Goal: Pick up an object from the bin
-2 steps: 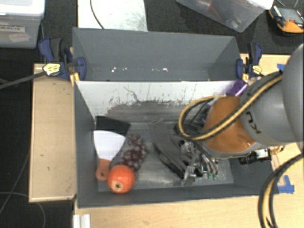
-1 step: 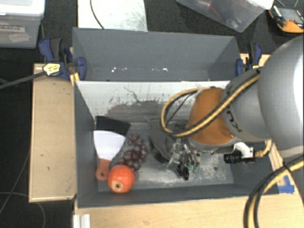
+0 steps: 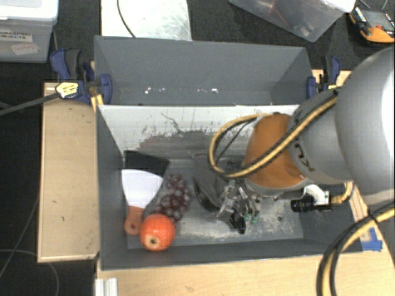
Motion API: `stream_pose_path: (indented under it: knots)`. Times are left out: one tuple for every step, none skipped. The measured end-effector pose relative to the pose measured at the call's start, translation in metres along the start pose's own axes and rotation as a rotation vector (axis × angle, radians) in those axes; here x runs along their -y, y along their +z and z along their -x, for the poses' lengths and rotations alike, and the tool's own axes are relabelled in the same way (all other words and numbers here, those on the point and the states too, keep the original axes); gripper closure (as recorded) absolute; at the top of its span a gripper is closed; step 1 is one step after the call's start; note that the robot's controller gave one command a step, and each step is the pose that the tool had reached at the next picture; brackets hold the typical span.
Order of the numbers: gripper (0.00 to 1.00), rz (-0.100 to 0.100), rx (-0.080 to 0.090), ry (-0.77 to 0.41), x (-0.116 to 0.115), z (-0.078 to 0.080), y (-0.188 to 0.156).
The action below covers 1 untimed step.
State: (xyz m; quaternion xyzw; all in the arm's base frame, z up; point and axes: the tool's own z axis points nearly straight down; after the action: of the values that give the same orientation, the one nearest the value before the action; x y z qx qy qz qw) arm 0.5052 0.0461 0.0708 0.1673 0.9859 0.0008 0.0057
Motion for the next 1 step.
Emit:
stream_pose_path:
  knots:
    - [1.00,0.000,-0.001,-0.003,0.0003,-0.0002,-0.0155]
